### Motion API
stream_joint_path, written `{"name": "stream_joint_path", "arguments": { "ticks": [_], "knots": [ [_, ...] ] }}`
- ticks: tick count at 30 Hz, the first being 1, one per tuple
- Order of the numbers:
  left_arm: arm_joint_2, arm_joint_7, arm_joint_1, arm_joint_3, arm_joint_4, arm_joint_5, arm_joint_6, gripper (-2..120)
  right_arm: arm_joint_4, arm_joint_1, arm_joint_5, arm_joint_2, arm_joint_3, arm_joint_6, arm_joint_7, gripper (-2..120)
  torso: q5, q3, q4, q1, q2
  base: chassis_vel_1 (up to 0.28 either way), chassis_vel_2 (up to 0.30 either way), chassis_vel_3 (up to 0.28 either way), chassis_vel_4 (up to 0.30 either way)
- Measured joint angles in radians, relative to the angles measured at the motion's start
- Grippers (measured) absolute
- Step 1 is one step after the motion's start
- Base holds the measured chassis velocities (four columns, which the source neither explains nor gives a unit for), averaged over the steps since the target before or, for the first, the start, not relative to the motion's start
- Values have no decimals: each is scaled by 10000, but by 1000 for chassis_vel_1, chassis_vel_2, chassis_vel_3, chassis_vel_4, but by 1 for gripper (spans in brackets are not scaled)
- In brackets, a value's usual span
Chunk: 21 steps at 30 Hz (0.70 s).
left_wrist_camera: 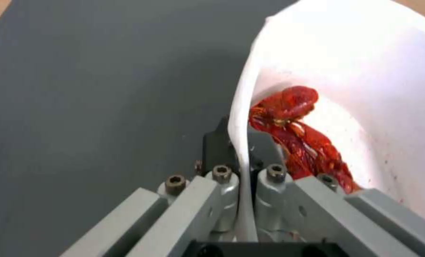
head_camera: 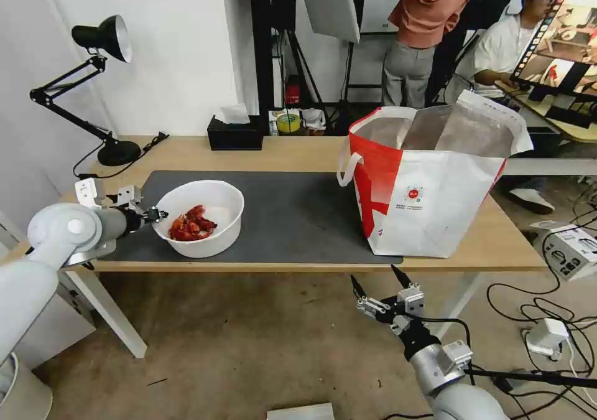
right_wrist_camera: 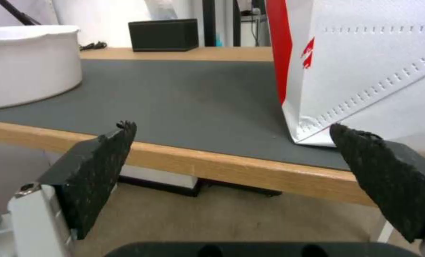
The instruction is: Pick up the trash from the table and place it into the takeout bag.
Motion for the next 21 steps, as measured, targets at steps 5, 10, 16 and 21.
{"name": "stream_joint_path", "arguments": {
  "ticks": [5,10,16,21],
  "knots": [
    [210,3,-200,-83,-222,-206,0,0,0,0,0,1,0,0,0,100,0,0,0,0,0,0,0,0,0],
    [402,2,-639,-42,-451,-488,0,0,0,0,0,1,0,0,0,100,1,0,0,0,0,0,0,0,0],
    [477,-42,-1358,287,-846,-740,0,0,0,0,0,0,0,0,0,100,0,0,0,0,0,0,0,0,0],
    [292,-101,-2161,786,-846,-844,-88,0,0,0,0,0,0,0,0,100,0,0,1,0,0,0,0,0,0]
  ]
}}
